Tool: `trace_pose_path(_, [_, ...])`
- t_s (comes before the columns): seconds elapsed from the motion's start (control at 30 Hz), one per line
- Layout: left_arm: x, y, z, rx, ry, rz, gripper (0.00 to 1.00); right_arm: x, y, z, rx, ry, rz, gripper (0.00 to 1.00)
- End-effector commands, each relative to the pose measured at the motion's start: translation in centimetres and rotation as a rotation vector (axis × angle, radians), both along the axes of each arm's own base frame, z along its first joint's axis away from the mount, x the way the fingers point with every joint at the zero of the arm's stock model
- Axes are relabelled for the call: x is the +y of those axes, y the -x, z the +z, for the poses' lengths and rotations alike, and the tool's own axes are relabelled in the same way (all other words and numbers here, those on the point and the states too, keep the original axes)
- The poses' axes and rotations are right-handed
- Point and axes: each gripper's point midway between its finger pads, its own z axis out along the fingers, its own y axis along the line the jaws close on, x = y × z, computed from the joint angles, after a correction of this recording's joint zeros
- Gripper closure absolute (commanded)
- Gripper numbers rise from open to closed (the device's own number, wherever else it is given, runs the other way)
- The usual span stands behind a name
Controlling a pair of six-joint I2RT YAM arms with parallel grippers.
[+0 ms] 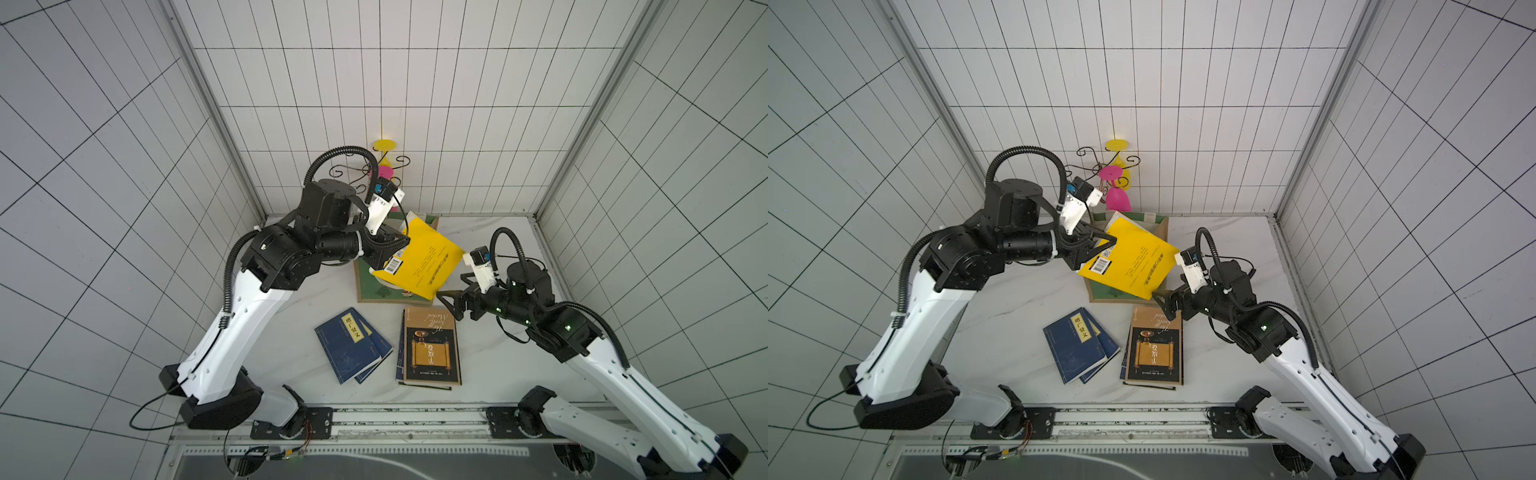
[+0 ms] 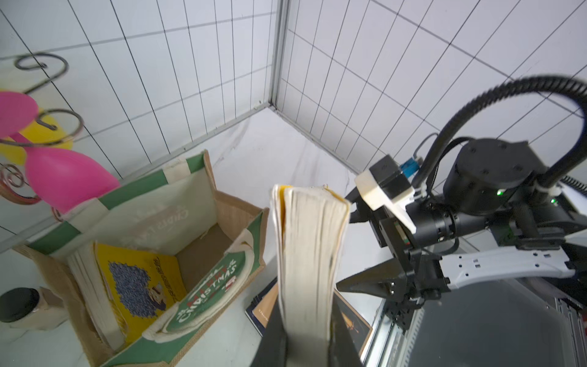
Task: Put the books into the canvas bag
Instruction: Pick up the book from the book, then place the book in the canvas bag.
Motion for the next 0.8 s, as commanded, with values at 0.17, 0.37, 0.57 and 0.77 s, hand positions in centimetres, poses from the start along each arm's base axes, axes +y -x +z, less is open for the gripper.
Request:
trace_pose_path(0.17, [2.3, -7.9, 5.0, -0.077, 0.117, 0.280, 1.00, -1.1, -1.4, 3.9, -0.083, -0.015, -0.060, 0.01])
trace_pose_path(0.37, [4.8, -11.3, 5.1, -0.117, 0.108, 0.423, 1.00, -1.3, -1.3, 3.3, -0.070, -0.016, -0.055, 0.01])
trace_pose_path(0.57, [5.7, -13.5, 1.4, -0.067, -0.007, 0.464, 1.00, -1.7, -1.3, 2.9, -0.064, -0.016, -0.059, 0.01])
trace_pose_path(0.77, [5.5, -15.2, -3.1, 0.006, -0.130, 0.482, 1.00, -1.6, -1.4, 2.6, -0.049, -0.020, -0.048, 0.01])
